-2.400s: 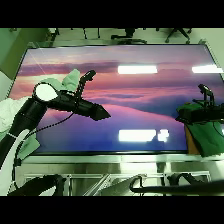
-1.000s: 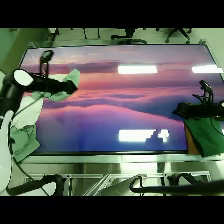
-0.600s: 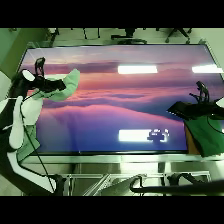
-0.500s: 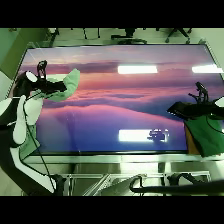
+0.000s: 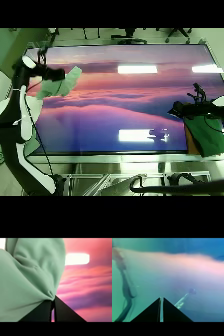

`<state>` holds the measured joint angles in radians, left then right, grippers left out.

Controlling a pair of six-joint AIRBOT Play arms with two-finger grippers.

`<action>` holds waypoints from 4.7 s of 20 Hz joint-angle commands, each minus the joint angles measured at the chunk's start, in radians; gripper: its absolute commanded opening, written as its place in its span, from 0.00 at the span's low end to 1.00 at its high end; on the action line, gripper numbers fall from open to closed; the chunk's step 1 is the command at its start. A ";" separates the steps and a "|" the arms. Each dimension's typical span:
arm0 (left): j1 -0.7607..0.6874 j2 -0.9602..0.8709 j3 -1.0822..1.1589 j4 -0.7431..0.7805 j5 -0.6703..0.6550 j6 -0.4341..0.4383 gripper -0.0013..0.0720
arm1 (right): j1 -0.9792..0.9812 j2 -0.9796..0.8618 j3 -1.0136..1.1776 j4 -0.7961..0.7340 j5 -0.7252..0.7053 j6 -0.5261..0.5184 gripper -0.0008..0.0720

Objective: Fold the shirts.

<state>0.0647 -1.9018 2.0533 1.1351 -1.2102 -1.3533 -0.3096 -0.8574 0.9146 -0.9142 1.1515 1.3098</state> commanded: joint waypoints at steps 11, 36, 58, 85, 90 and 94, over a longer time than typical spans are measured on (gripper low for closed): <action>-0.389 0.415 -0.164 -0.211 -0.095 0.028 0.03 | 0.000 0.163 0.053 0.010 0.022 -0.054 0.12; -0.220 0.410 -1.036 -0.110 0.093 -0.005 0.97 | 0.528 -0.261 -0.087 0.325 -0.337 -0.294 0.54; -0.239 0.578 -0.560 -0.145 0.034 0.001 0.03 | 0.442 -0.122 0.303 0.378 -0.048 -0.293 0.05; -0.200 0.505 -0.919 0.074 -0.078 -0.090 0.03 | 0.436 -0.426 0.397 0.105 0.113 -0.225 0.50; -0.091 0.408 -0.958 -0.187 -0.016 0.046 0.03 | 0.380 -0.410 0.398 0.076 0.184 -0.195 0.57; -0.062 0.406 -0.958 -0.246 0.013 0.084 0.03 | 0.402 -0.367 0.331 0.103 0.183 -0.188 0.57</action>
<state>-0.0238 -1.4807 1.1065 0.9699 -1.2270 -1.3174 0.0780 -1.2427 1.2903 -0.8284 1.3304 1.1110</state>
